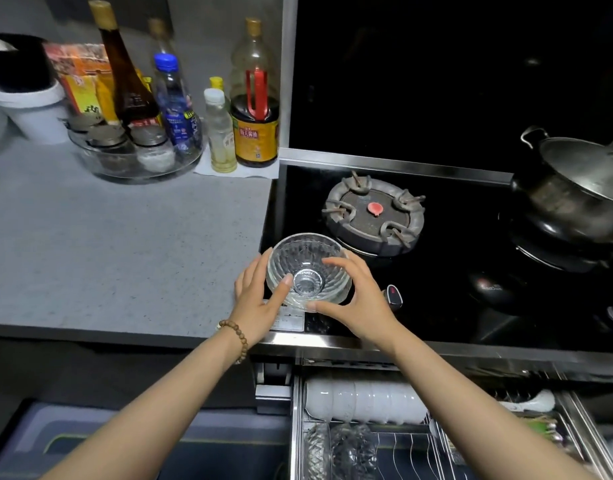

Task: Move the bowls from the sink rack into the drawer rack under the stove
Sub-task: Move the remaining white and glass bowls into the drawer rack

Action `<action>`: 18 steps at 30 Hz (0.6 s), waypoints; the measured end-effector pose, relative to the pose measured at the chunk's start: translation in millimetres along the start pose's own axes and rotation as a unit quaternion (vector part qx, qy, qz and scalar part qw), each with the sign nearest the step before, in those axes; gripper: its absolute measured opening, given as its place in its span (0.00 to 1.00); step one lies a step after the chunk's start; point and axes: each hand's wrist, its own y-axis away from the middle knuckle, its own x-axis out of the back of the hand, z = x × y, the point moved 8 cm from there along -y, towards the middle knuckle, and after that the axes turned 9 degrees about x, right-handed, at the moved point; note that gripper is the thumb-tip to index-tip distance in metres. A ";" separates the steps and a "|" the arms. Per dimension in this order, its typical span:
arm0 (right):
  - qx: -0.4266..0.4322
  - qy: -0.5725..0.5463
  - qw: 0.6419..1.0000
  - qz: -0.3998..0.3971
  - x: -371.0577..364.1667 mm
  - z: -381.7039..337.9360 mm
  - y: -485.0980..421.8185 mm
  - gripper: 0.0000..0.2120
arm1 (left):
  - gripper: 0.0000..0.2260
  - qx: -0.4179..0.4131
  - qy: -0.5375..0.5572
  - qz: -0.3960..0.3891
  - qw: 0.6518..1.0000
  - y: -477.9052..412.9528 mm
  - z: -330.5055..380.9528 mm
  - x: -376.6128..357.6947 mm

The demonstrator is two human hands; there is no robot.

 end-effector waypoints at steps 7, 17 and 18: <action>-0.021 -0.090 0.992 0.080 40.2 -35.6 20.2 0.19 | 0.34 -0.093 0.116 -0.049 0.988 19.5 75.9 10.0; -0.132 -0.212 0.964 0.088 101.8 -25.2 124.9 0.24 | 0.44 -0.125 0.227 -0.168 0.951 88.1 120.8 -78.8; -0.140 -0.203 0.966 0.077 105.8 -15.7 138.5 0.28 | 0.45 -0.113 0.230 -0.183 0.949 94.8 116.7 -92.5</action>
